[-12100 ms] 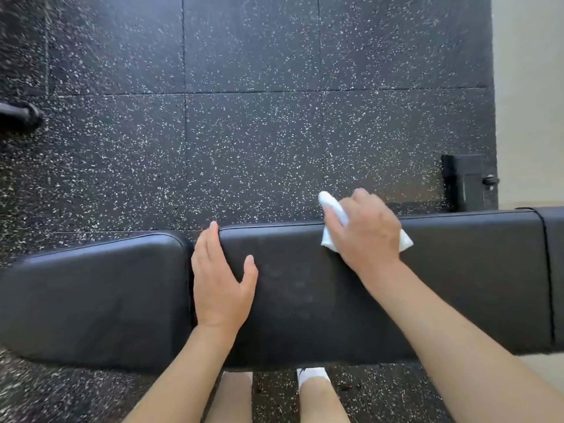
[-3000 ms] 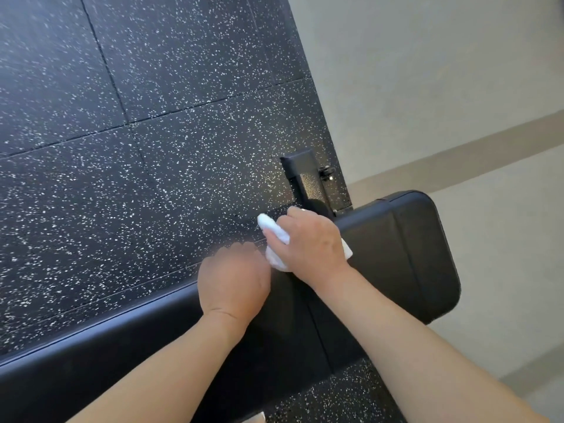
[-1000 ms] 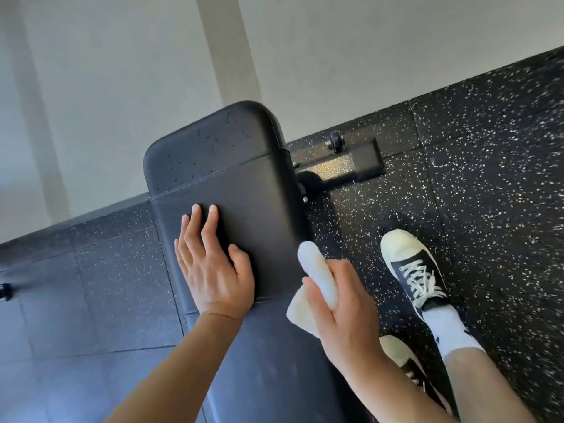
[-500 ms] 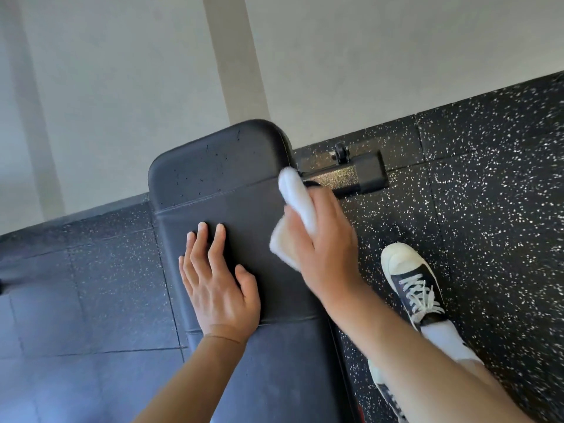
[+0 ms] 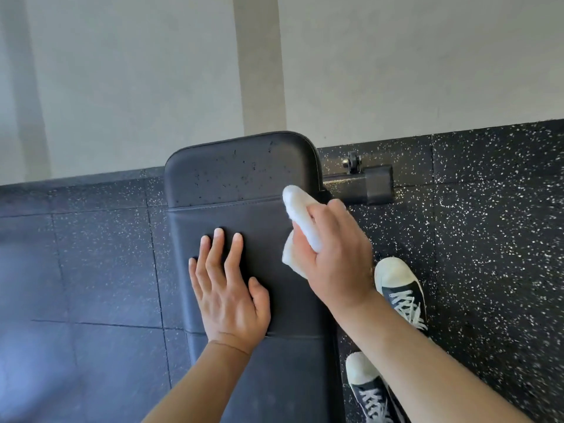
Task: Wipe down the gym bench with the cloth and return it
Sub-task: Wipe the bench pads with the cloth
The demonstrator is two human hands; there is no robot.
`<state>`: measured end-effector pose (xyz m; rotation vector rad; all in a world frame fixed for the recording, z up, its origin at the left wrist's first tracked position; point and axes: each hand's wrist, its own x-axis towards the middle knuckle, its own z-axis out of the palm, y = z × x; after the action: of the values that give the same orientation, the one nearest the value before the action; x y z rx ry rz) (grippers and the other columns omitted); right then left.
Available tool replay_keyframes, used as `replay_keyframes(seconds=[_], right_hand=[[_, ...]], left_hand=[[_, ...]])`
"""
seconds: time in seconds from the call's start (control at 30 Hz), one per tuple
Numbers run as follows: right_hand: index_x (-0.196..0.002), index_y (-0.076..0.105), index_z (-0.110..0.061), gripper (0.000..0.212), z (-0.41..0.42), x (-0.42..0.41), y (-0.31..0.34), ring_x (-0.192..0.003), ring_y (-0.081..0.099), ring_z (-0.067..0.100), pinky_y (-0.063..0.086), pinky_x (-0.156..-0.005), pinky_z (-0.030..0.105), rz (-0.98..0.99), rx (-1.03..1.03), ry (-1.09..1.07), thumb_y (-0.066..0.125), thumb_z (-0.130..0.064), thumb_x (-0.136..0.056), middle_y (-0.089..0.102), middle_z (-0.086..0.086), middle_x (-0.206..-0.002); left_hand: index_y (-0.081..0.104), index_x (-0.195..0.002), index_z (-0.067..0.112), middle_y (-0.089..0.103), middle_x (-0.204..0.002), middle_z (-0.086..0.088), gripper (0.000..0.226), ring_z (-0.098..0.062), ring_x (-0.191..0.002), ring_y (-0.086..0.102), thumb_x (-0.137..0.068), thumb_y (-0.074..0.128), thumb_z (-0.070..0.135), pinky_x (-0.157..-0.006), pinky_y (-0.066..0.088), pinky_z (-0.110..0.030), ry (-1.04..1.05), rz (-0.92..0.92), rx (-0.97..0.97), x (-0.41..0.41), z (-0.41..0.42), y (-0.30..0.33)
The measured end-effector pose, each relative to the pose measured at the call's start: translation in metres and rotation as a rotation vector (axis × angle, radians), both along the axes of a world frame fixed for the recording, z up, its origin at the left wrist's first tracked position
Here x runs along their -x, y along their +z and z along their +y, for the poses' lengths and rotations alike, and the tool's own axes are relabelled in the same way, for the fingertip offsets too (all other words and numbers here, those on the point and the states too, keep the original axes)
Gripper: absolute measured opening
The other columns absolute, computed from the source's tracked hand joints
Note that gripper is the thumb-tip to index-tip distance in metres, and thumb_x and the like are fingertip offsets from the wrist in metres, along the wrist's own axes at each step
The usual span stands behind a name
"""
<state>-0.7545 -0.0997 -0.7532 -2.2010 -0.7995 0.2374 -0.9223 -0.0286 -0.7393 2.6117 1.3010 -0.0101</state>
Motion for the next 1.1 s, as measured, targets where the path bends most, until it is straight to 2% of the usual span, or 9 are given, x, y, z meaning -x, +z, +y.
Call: replay_keyframes(seconds=[0.2, 0.47, 0.57, 0.67, 0.77, 0.83, 0.97, 1.03, 1.1], right_hand=[[-0.092, 0.066, -0.009, 0.015, 0.011, -0.015, 0.007, -0.073, 0.056, 0.027, 0.047, -0.053, 0.037, -0.117, 0.062, 0.119, 0.074, -0.022, -0.088, 0.056, 0.003, -0.086], [-0.099, 0.07, -0.017, 0.011, -0.059, 0.027, 0.024, -0.074, 0.054, 0.023, 0.05, -0.057, 0.036, -0.207, 0.143, 0.522, 0.067, -0.024, -0.091, 0.056, -0.003, -0.088], [-0.097, 0.068, -0.016, 0.009, -0.054, 0.019, 0.028, -0.073, 0.054, 0.023, 0.051, -0.055, 0.038, -0.283, 0.172, 0.636, 0.066, -0.023, -0.092, 0.056, -0.002, -0.087], [-0.102, 0.066, -0.016, 0.015, -0.016, -0.002, 0.03, -0.077, 0.057, 0.023, 0.049, -0.052, 0.038, -0.314, 0.212, 0.591, 0.065, -0.026, -0.092, 0.057, -0.001, -0.09], [-0.101, 0.063, -0.016, 0.017, 0.036, -0.003, 0.029, -0.078, 0.058, 0.023, 0.039, -0.05, 0.03, -0.344, 0.249, 0.462, 0.063, -0.03, -0.09, 0.056, -0.001, -0.09], [-0.097, 0.063, -0.016, 0.016, 0.062, 0.021, 0.026, -0.075, 0.057, 0.022, 0.035, -0.053, 0.03, -0.382, 0.239, 0.481, 0.062, -0.03, -0.089, 0.055, -0.001, -0.088], [-0.088, 0.063, -0.014, 0.014, 0.083, 0.099, 0.024, -0.068, 0.055, 0.024, 0.035, -0.055, 0.033, -0.39, 0.096, 0.61, 0.061, -0.026, -0.081, 0.056, 0.002, -0.081], [-0.088, 0.062, -0.014, 0.014, 0.07, 0.128, 0.023, -0.067, 0.053, 0.025, 0.036, -0.056, 0.035, -0.376, 0.044, 0.715, 0.066, -0.023, -0.078, 0.054, 0.003, -0.079], [-0.085, 0.062, -0.015, 0.012, 0.048, 0.135, 0.023, -0.065, 0.05, 0.024, 0.041, -0.057, 0.035, -0.386, 0.006, 0.798, 0.068, -0.018, -0.075, 0.053, 0.001, -0.077]], left_hand=[[0.041, -0.157, 0.014, 0.03, -0.168, -0.012, 0.072, -0.036, -0.158, 0.021, -0.086, 0.045, 0.026, -0.126, 0.015, -0.064, 0.008, 0.008, 0.006, 0.0, 0.001, 0.001], [0.044, -0.156, 0.017, 0.033, -0.167, -0.01, 0.069, -0.035, -0.157, 0.024, -0.088, 0.049, 0.029, -0.126, 0.017, -0.062, -0.001, -0.021, 0.026, 0.002, 0.002, 0.004], [0.045, -0.157, 0.018, 0.033, -0.168, -0.008, 0.067, -0.033, -0.158, 0.023, -0.091, 0.052, 0.03, -0.127, 0.016, -0.06, -0.02, -0.035, 0.043, 0.005, 0.003, 0.007], [0.042, -0.158, 0.022, 0.03, -0.169, -0.004, 0.067, -0.03, -0.159, 0.021, -0.092, 0.053, 0.029, -0.128, 0.016, -0.057, -0.015, -0.059, 0.098, 0.007, 0.007, 0.014], [0.04, -0.157, 0.02, 0.028, -0.17, -0.002, 0.066, -0.027, -0.159, 0.021, -0.093, 0.056, 0.023, -0.127, 0.02, -0.056, -0.02, -0.141, 0.189, 0.017, 0.012, 0.025], [0.042, -0.156, 0.016, 0.031, -0.167, -0.006, 0.066, -0.03, -0.153, 0.03, -0.091, 0.056, 0.022, -0.124, 0.027, -0.053, 0.105, -0.175, 0.208, 0.043, 0.017, 0.026], [0.038, -0.157, 0.014, 0.036, -0.163, -0.011, 0.068, -0.033, -0.148, 0.037, -0.1, 0.033, 0.05, -0.12, 0.033, -0.05, 0.509, -0.069, 0.345, 0.121, 0.003, 0.016], [0.044, -0.149, 0.02, 0.053, -0.149, -0.009, 0.062, -0.035, -0.131, 0.053, -0.103, 0.025, 0.057, -0.103, 0.045, -0.049, 0.628, -0.063, 0.498, 0.137, -0.02, 0.014], [0.05, -0.127, 0.025, 0.07, -0.117, -0.008, 0.043, -0.039, -0.102, 0.063, -0.104, 0.027, 0.054, -0.079, 0.045, -0.045, 0.733, -0.067, 0.52, 0.136, -0.034, 0.014]])
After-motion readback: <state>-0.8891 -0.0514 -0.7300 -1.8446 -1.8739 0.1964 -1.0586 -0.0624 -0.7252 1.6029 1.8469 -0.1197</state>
